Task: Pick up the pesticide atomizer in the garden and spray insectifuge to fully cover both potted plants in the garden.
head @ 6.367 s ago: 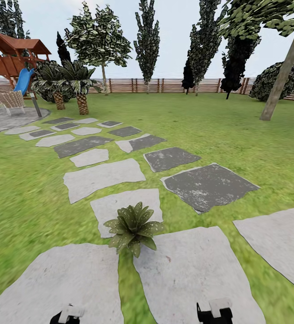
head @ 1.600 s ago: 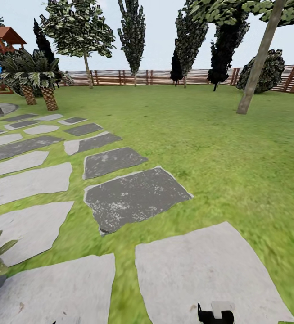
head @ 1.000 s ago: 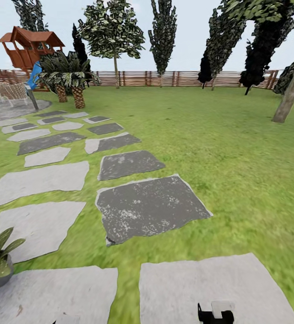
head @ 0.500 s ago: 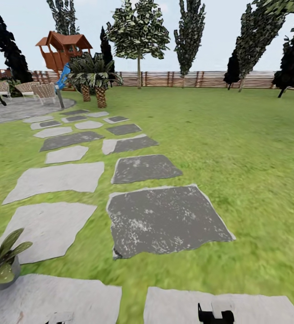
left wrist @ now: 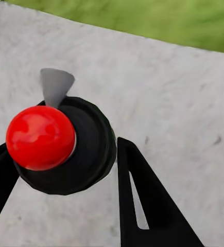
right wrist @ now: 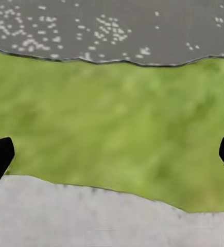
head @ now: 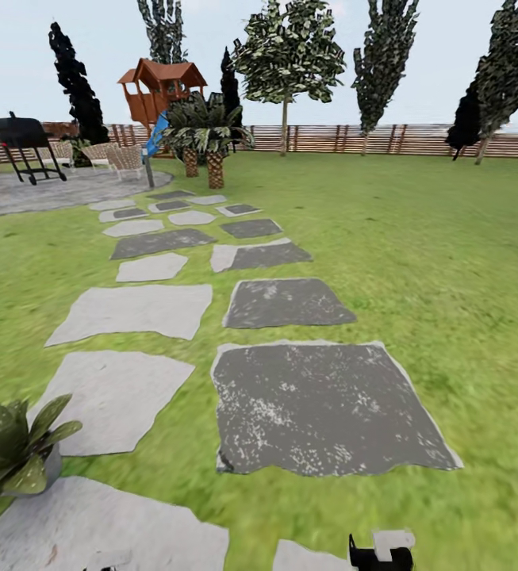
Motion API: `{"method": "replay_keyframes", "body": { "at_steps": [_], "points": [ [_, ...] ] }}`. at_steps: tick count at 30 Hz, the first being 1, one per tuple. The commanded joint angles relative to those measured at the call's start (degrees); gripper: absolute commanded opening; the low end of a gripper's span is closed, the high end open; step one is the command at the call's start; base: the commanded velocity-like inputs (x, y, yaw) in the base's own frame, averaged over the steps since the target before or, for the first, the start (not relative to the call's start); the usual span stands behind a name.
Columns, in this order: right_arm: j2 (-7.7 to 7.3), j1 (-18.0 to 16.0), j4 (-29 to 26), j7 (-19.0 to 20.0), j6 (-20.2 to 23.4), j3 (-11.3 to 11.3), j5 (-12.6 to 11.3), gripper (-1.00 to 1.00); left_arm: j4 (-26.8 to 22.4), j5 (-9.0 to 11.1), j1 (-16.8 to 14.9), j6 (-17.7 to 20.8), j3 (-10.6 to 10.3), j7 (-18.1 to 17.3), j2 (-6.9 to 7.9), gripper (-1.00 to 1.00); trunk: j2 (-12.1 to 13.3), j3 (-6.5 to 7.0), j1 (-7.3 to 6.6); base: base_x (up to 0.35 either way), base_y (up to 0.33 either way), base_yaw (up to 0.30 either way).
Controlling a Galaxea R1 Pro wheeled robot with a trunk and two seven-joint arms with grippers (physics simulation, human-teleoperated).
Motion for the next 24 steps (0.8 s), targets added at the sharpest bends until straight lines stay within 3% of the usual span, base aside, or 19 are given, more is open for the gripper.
{"method": "replay_keyframes", "body": {
  "at_steps": [1, 24],
  "points": [
    [-0.01, 0.00, -0.04, -0.19, -0.09, 0.52, -0.41, 1.00, 0.15, 0.28, -0.05, -0.21, 0.13, -0.07, -0.05, -1.00, -0.02, -0.05, 0.02, 0.333, -0.076, 0.279],
    [0.05, 0.00, -0.07, -0.19, -0.09, 0.56, -0.41, 1.00, 0.46, 0.27, -0.05, -0.21, 0.20, 0.02, 0.13, -1.00, -0.02, 1.06, 0.02, 0.306, -0.168, 0.235]
  ]
}}
